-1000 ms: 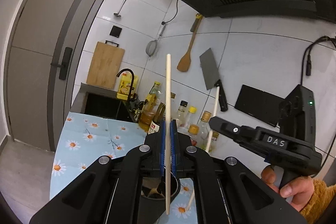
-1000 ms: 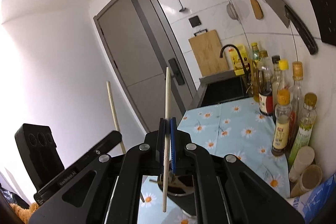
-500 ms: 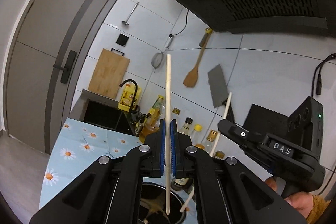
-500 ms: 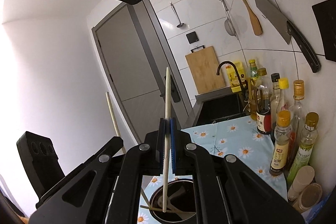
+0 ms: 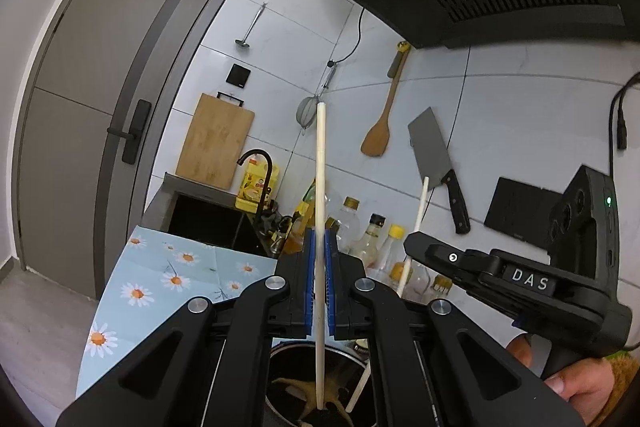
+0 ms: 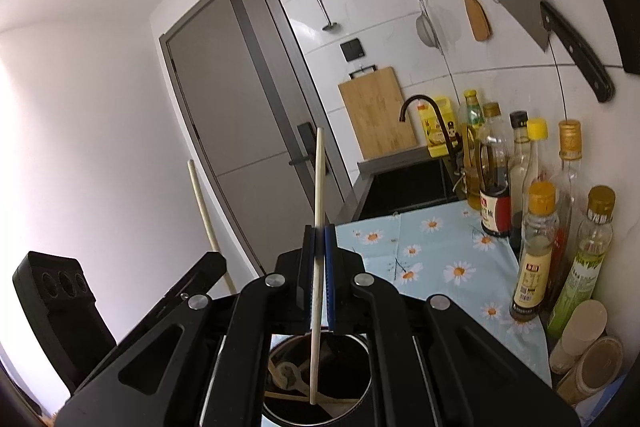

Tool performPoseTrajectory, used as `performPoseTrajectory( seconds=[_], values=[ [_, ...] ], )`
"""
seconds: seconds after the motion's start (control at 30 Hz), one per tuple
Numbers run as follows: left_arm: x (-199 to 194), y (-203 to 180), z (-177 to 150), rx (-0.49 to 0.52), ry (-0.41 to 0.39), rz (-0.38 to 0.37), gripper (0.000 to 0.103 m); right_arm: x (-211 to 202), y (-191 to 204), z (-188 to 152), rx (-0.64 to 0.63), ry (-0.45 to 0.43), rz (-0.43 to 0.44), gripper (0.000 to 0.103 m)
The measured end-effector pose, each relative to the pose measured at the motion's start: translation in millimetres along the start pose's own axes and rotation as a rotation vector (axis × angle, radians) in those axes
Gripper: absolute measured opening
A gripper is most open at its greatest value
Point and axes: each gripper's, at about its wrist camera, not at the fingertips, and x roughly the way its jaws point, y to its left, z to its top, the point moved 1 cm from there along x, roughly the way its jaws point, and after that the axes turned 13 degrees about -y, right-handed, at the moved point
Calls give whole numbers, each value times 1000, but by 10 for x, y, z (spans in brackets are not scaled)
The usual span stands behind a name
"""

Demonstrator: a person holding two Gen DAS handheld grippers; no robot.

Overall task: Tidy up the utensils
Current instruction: 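Carry both chopsticks up over the black holder's opening with both tools, then open both tools to drop the chopsticks into the holder, then move both open tools back down to the utensil pile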

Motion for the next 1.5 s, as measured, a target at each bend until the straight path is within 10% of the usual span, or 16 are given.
performPoseTrajectory(
  seconds=[0.6, 0.73, 1.5],
  values=[
    [-55, -39, -281, 18, 81, -10, 5, 22, -12, -226, 14, 60, -10, 17],
    [-90, -45, -261, 10, 83, 0, 29, -10, 0, -206, 15, 58, -6, 18],
    [-429, -202, 139, 35, 198, -31, 29, -503, 121, 14, -6, 59, 12, 21]
  ],
)
